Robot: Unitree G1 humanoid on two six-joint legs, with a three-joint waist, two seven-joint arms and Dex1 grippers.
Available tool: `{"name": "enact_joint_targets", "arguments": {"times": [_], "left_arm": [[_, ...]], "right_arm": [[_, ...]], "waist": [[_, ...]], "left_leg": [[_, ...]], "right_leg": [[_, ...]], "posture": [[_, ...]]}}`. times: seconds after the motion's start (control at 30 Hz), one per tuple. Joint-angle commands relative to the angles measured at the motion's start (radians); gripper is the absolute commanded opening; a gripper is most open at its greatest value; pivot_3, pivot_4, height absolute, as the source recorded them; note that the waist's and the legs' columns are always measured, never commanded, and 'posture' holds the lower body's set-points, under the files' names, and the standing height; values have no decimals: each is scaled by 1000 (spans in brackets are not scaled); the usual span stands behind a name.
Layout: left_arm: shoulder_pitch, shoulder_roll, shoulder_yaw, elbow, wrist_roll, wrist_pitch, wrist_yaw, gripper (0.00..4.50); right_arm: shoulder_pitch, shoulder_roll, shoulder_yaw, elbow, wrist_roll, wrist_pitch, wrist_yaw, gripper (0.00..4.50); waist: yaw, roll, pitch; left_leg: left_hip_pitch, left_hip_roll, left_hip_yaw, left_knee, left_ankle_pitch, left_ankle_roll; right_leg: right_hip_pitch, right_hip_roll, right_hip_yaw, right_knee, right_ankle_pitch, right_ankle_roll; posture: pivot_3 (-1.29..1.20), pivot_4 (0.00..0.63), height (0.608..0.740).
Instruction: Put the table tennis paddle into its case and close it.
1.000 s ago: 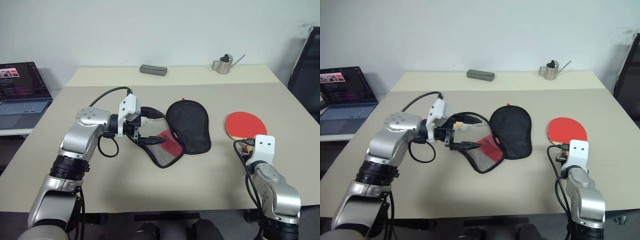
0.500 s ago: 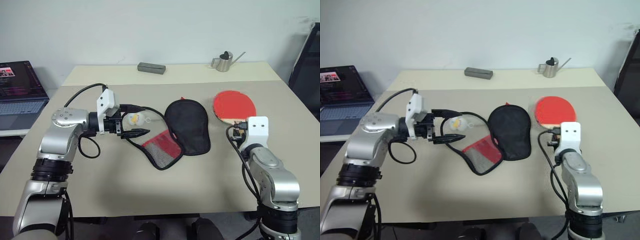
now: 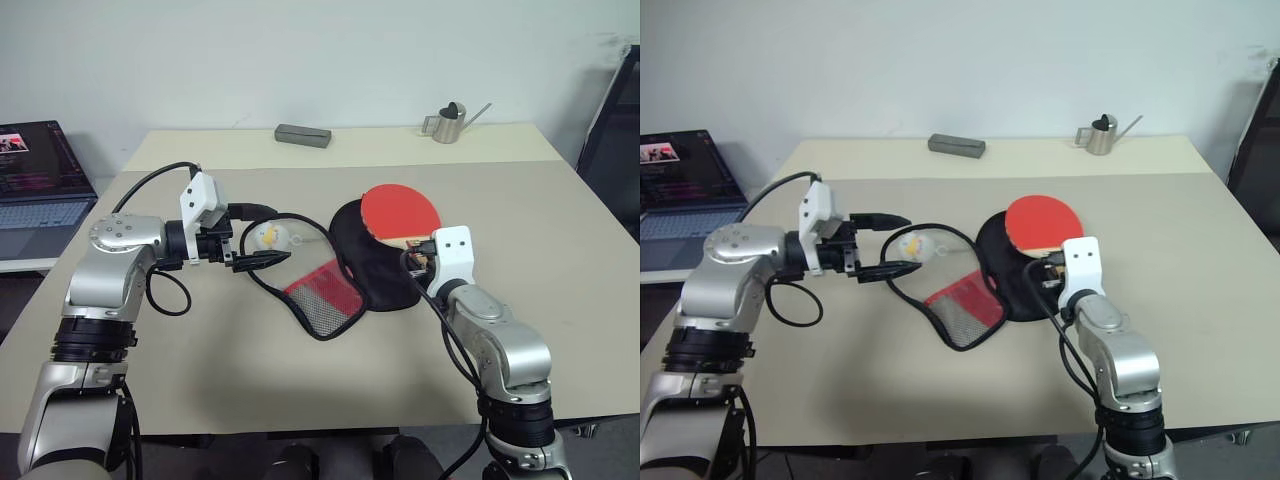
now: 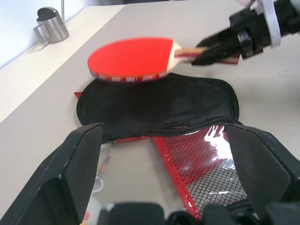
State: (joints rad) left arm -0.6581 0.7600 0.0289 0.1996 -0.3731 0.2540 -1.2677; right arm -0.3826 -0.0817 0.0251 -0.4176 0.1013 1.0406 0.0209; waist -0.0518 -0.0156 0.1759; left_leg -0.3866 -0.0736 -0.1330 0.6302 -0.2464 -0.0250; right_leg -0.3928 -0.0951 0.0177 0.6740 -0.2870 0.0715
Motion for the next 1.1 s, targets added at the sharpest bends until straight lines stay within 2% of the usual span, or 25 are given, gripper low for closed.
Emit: {"name": "enact_joint_targets", "arguments": {"times": [0.03,0.23,0.4,1.1], "left_arm": [[-1,20,27,-27,-6,-7,4,4500],[-3,13,17,-31,-4,-9,1,4500],[-9,6,11,-31,-4,-10,-3,4500],[6,4,9,-56,-8,0,-4,4500]], "right_arm": [[-40,23,17,-22,3,-22,-2,1200],[-57,76,70,23,-8,-45,-11,1200],[-59,74,90,38,-11,-48,-2,1200],[-81,57,119,154,-42,-122,26,1200]], "waist": [[-1,0,0],[-3,0,0],[-5,0,0],[-6,0,0]], "left_leg": [[0,0,0,0,0,0],[-2,0,0,0,1,-1],[-12,-1,-1,1,5,-8],[-12,0,0,1,5,-8]], "right_leg": [[0,0,0,0,0,0],[-3,0,0,2,0,0],[-14,0,0,5,0,0],[-14,0,0,6,0,0]], "posture": [[0,150,740],[0,150,740],[0,150,740],[0,150,740]]}}
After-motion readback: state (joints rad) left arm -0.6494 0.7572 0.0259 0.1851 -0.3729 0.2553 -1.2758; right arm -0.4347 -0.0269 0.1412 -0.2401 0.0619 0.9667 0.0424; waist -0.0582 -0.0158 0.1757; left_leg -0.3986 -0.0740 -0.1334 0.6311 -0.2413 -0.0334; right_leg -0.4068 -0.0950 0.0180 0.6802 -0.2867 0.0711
